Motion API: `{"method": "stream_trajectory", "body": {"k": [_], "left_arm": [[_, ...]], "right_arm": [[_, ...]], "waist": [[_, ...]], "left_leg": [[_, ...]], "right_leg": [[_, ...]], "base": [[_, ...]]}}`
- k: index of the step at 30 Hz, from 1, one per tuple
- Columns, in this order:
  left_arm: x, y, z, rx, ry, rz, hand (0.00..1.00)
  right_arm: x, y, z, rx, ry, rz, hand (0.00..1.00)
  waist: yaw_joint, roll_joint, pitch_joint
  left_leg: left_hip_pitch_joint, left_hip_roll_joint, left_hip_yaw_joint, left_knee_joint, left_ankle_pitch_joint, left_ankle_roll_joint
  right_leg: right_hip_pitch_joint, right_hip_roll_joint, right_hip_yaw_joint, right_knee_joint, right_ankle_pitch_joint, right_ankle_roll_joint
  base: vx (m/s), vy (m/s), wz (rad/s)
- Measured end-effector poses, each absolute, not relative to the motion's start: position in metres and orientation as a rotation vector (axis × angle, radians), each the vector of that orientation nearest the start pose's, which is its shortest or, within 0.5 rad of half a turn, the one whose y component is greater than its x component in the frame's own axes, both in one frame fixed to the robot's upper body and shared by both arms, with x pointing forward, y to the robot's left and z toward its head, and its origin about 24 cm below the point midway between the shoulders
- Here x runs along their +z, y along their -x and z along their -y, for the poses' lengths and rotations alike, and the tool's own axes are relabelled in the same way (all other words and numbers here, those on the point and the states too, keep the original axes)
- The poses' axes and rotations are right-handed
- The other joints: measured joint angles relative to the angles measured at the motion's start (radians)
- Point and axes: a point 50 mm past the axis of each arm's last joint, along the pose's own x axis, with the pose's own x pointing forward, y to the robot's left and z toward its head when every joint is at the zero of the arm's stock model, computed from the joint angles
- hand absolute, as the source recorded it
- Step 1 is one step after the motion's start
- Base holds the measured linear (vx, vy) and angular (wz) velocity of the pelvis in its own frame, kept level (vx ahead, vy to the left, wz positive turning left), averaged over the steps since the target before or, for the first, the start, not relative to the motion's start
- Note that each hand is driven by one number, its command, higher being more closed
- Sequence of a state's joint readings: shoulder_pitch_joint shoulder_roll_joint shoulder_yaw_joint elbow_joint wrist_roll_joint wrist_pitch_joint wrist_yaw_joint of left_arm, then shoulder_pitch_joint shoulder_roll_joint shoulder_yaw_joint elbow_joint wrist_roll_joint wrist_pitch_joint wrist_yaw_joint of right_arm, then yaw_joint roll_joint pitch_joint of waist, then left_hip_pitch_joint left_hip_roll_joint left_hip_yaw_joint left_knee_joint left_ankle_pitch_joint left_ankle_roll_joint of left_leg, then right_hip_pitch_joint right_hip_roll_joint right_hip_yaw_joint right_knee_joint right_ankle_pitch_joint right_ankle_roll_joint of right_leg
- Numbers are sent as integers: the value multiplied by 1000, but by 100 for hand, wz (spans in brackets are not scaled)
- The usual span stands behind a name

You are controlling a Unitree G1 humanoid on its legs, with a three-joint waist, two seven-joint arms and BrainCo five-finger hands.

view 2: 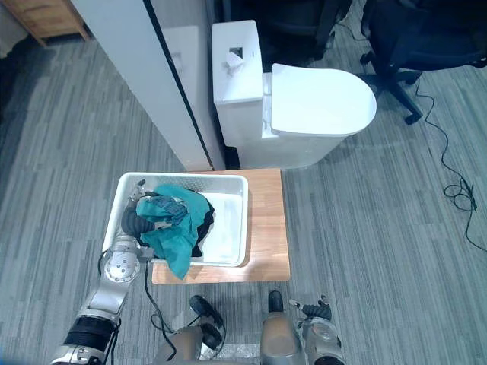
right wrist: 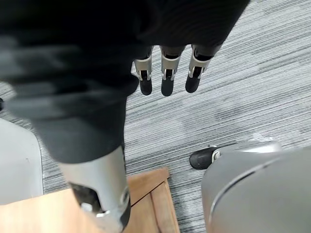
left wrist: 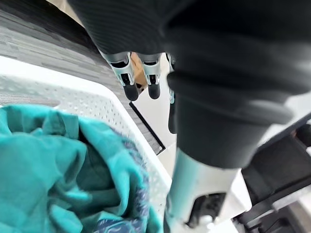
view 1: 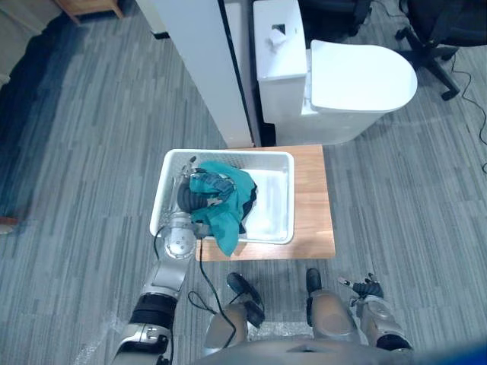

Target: Tidy the bed and pick cloth on bed and put in laundry

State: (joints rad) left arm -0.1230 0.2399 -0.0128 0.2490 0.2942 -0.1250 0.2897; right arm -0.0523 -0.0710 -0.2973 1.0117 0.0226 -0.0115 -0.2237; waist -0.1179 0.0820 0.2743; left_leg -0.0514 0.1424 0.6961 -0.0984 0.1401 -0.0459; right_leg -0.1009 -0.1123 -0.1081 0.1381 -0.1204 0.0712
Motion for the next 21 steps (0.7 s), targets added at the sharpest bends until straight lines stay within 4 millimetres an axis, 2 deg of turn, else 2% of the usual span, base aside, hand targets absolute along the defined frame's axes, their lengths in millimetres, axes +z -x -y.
{"method": "stream_trajectory", "body": {"k": [5,12,14,15,16,17,18,20,21], "left_arm": [[46,-273,-220,336,-517,86,0],[53,-266,-250,525,-423,104,0],[73,-256,-299,679,-474,132,0],[108,-245,-359,865,-413,191,0],[127,-241,-381,933,-387,232,0],[158,-228,-412,1034,-371,306,0],[176,-218,-435,1093,-364,343,0],[180,-206,-457,1156,-293,332,0],[165,-199,-464,1187,-248,280,0]], "right_arm": [[-146,-125,232,-518,15,-1003,0],[-151,-106,231,-514,22,-1048,0],[-151,-108,232,-500,22,-1044,0],[-151,-104,235,-488,7,-1048,0],[-151,-102,236,-486,6,-1053,0],[-152,-98,237,-484,7,-1060,0],[-152,-95,238,-476,14,-1067,0],[-151,-97,238,-452,29,-1059,0],[-151,-97,238,-444,33,-1055,0]], "waist": [[4,5,-32],[29,-10,-65],[37,-24,-75],[49,-37,-83],[57,-43,-87],[69,-53,-102],[83,-57,-118],[84,-53,-126],[89,-47,-142]], "left_leg": [[0,-5,-58,-6,12,14],[-1,-22,-114,-7,4,12],[-2,-23,-114,-7,3,11],[1,-20,-115,-6,10,19],[3,-20,-115,-6,10,20],[3,-21,-117,-6,10,20],[6,-25,-129,-6,10,20],[17,-28,-147,-7,9,19],[17,-32,-159,-8,5,13]], "right_leg": [[26,-11,-46,-18,-7,-6],[78,-24,-98,-57,-4,3],[88,-22,-99,-74,17,5],[106,-17,-101,-89,32,5],[109,-17,-102,-89,32,5],[111,-15,-105,-88,32,5],[119,-15,-109,-91,32,5],[147,-22,-127,-100,30,3],[148,-25,-130,-105,27,1]], "base": [[-132,7,25],[-20,12,24],[65,-14,3],[90,-26,1],[113,-28,9],[103,-20,14],[104,-16,19],[64,-9,29],[26,2,22]]}}
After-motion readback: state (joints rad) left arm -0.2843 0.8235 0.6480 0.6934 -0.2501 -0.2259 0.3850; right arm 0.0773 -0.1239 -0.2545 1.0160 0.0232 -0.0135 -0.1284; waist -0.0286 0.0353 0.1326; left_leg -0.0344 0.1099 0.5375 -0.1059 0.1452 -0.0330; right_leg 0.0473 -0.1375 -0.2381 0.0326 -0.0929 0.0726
